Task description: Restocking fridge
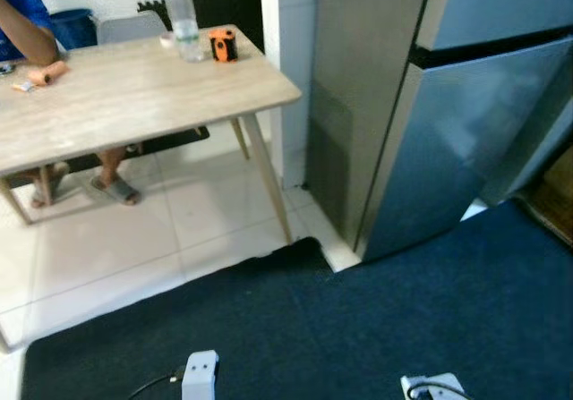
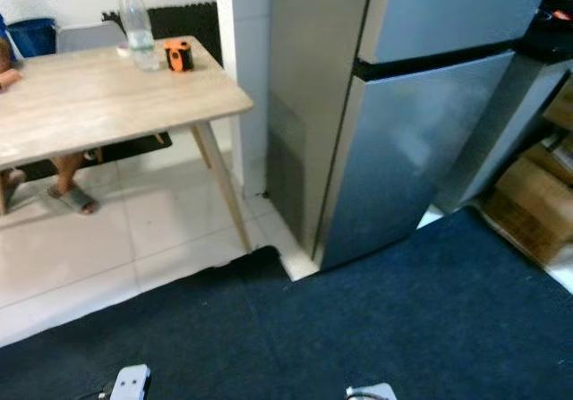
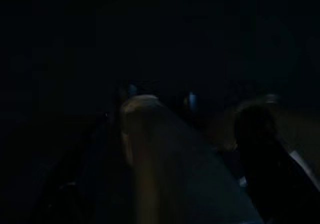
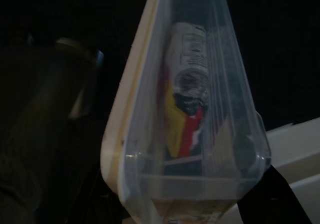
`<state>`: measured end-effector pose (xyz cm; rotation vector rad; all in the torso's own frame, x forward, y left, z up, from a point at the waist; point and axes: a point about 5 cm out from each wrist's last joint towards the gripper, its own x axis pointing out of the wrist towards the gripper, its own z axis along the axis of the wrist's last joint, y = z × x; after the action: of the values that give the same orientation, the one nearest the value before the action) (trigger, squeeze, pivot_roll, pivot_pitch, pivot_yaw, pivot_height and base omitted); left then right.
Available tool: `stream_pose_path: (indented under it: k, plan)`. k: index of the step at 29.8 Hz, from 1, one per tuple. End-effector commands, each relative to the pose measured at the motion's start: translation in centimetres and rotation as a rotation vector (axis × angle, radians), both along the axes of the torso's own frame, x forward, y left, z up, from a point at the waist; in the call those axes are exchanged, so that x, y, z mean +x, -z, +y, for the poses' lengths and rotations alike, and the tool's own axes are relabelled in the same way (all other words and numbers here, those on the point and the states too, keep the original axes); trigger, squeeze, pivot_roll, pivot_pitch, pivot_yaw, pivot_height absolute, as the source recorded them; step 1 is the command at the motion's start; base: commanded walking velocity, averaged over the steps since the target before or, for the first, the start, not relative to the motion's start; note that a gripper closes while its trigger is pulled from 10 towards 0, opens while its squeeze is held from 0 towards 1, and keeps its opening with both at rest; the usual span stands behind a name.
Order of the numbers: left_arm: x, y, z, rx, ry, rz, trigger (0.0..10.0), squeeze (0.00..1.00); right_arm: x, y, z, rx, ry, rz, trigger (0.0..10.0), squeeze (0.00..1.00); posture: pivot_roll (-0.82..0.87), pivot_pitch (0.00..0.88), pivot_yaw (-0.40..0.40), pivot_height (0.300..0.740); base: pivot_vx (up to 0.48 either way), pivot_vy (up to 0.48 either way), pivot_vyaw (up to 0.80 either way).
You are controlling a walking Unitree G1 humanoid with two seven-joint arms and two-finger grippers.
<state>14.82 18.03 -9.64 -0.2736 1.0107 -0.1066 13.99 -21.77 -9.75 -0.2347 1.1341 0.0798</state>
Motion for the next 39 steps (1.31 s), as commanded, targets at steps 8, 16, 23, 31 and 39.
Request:
stream_pose_path:
  k: [8, 16, 23, 31, 39]
  plan:
    - [-0.16, 0.1, 0.06, 0.012, -0.004, 0.016, 10.0, 0.0, -0.09, 0.01, -0.1, -0.009, -0.006, 0.002, 10.0, 0.0, -0.04, 0.064, -0.013, 0.74, 0.0, -0.396, 0.0]
    - [-0.19, 0.12, 0.18, 0.022, -0.011, 0.02, 10.0, 0.0, -0.41, 0.12, -0.14, -0.009, 0.006, 0.008, 10.0, 0.0, -0.05, 0.066, -0.007, 0.74, 0.0, 0.0, 0.0]
    - [-0.01, 0.03, 0.12, 0.01, -0.006, 0.011, 10.0, 0.0, -0.48, 0.15, -0.13, -0.009, 0.013, 0.009, 10.0, 0.0, -0.05, 0.063, -0.003, 0.74, 0.0, 0.0, 0.0]
    - [0.5, -0.15, -0.25, -0.005, 0.001, -0.006, 10.0, 0.0, -0.17, 0.05, -0.12, -0.008, 0.018, 0.001, 10.0, 0.0, -0.05, 0.058, -0.005, 0.74, 0.187, 0.0, 0.0]
    - [0.34, -0.09, -0.35, -0.009, 0.004, -0.005, 10.0, 0.0, -0.02, -0.02, -0.2, -0.009, 0.017, -0.003, 10.0, 0.0, -0.05, 0.059, -0.008, 0.74, 0.335, 0.0, 0.0]
